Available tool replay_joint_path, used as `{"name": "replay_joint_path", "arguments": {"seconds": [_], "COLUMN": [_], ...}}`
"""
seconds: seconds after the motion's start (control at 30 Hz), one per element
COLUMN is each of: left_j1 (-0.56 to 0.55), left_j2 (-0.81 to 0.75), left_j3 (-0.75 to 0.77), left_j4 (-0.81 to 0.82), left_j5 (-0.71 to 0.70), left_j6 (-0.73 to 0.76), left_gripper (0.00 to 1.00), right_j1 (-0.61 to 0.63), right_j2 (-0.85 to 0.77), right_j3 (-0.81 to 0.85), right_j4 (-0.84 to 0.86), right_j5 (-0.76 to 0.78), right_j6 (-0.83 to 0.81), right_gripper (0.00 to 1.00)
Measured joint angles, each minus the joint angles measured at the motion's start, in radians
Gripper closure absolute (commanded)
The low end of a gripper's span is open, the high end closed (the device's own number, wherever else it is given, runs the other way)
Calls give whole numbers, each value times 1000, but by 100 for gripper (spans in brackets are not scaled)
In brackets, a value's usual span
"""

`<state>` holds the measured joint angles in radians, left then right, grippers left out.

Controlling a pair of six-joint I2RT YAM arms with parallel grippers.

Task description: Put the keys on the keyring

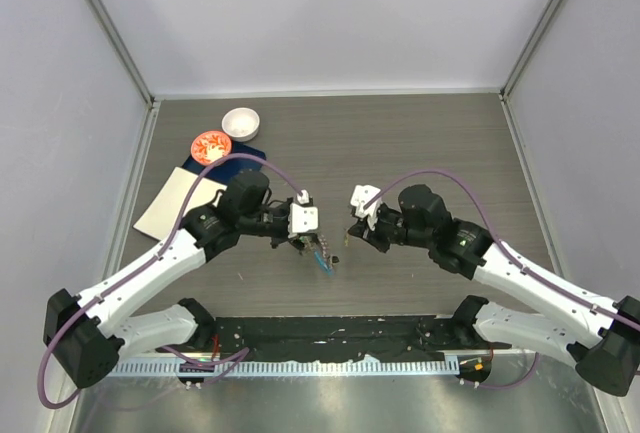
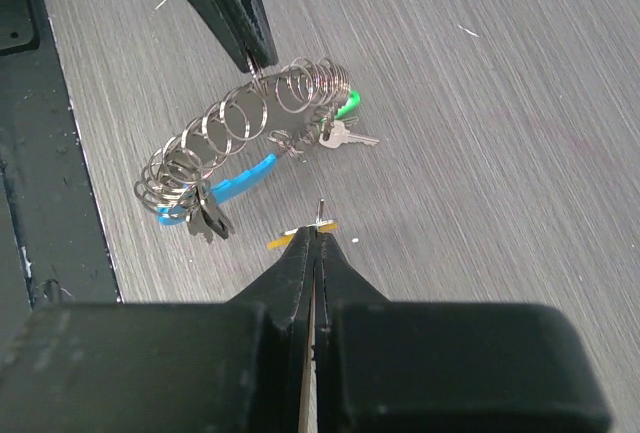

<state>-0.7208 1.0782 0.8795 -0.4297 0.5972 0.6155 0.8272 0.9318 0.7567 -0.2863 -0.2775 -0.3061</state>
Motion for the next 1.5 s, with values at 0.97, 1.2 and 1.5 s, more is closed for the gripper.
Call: {"name": "replay_joint_path", "arguments": {"seconds": [0.97, 1.2, 1.5], "left_j1": [-51, -61, -65], "left_j2": [-80, -80, -80], "left_j3": [-119, -119, -119], "left_j4": [140, 143, 146], "left_j5": [37, 28, 23], "left_j6": [-13, -18, -32], "left_gripper": [100, 100, 100], "right_j1": [101, 118, 122], "right_j2": [57, 81, 81], "right_j3": [0, 0, 0], "right_j4": [42, 43, 46], "right_j5": [-48, -39, -24], "right_j6": [-27, -33, -39], "right_gripper": [99, 99, 99]}}
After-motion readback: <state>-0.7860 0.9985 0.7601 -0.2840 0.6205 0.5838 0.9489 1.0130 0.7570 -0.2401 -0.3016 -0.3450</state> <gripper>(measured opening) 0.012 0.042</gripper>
